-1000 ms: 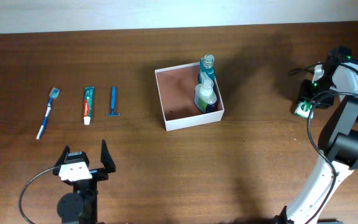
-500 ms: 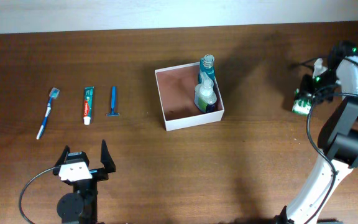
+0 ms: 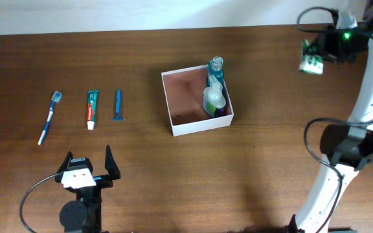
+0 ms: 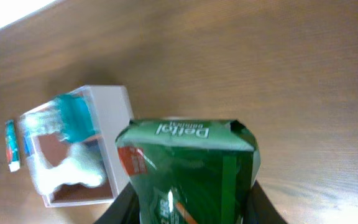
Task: Pack container
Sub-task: 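Carry the Dettol pack left over the pink box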
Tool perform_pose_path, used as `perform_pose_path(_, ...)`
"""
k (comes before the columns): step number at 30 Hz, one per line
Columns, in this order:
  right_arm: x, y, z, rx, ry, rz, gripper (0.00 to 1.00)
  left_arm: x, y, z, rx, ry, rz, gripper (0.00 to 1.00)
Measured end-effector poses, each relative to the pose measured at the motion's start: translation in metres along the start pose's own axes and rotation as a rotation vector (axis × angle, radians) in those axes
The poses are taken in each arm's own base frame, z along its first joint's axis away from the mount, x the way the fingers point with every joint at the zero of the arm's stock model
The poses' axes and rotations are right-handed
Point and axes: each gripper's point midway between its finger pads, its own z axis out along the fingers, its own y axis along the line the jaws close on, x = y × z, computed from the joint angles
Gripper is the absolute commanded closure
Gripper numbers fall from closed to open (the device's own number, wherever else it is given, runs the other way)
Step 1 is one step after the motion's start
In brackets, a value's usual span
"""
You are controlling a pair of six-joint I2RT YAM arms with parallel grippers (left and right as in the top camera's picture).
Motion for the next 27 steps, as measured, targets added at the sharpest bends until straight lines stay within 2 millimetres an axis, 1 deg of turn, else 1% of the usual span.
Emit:
perform_pose_path(2,-0.005,0.025,-0.006,-0.025,-0.036,-0.057,0.73,0.0,0.0,0.0,0.0,0.001,0.0,0.01)
perform_pose_path(4,-0.006,0.051,-0.007,-0.056,-0.051,-0.107,0.73,0.0,0.0,0.0,0.0,0.0,0.0,0.01)
perform_pose_path(5,-0.004,0.065,-0.005,-0.074,-0.052,-0.134,0.73,0.0,0.0,0.0,0.0,0.0,0.0,0.0)
perform_pose_path(7,0.0,0.086,0.0,-0.099,-0.042,-0.167,0.73,0.0,0.0,0.0,0.0,0.0,0.0,0.01)
perform_pose_path(8,0.004,0.101,0.004,-0.116,-0.028,-0.188,0.73,0.0,0.0,0.0,0.0,0.0,0.0,0.01)
perform_pose_path(9,0.007,0.109,0.007,-0.126,-0.02,-0.201,0.73,0.0,0.0,0.0,0.0,0.0,0.0,0.01)
perform_pose_path(10,0.008,0.113,0.008,-0.131,-0.017,-0.204,0.73,0.0,0.0,0.0,0.0,0.0,0.0,0.01)
perform_pose_path(11,0.015,0.132,0.014,-0.15,0.003,-0.232,0.73,0.0,0.0,0.0,0.0,0.0,0.0,0.01)
perform_pose_path(15,0.034,0.172,0.026,-0.19,0.045,-0.301,0.73,0.0,0.0,0.0,0.0,0.0,0.0,0.01)
perform_pose_path(20,0.062,0.221,0.038,-0.238,0.098,-0.396,0.71,0.0,0.0,0.0,0.0,0.0,0.0,0.01)
perform_pose_path(23,0.079,0.245,0.044,-0.254,0.125,-0.448,0.71,0.0,0.0,0.0,0.0,0.0,0.0,0.01)
perform_pose_path(27,0.098,0.265,0.053,-0.192,0.141,-0.506,0.68,0.0,0.0,0.0,0.0,0.0,0.0,0.01)
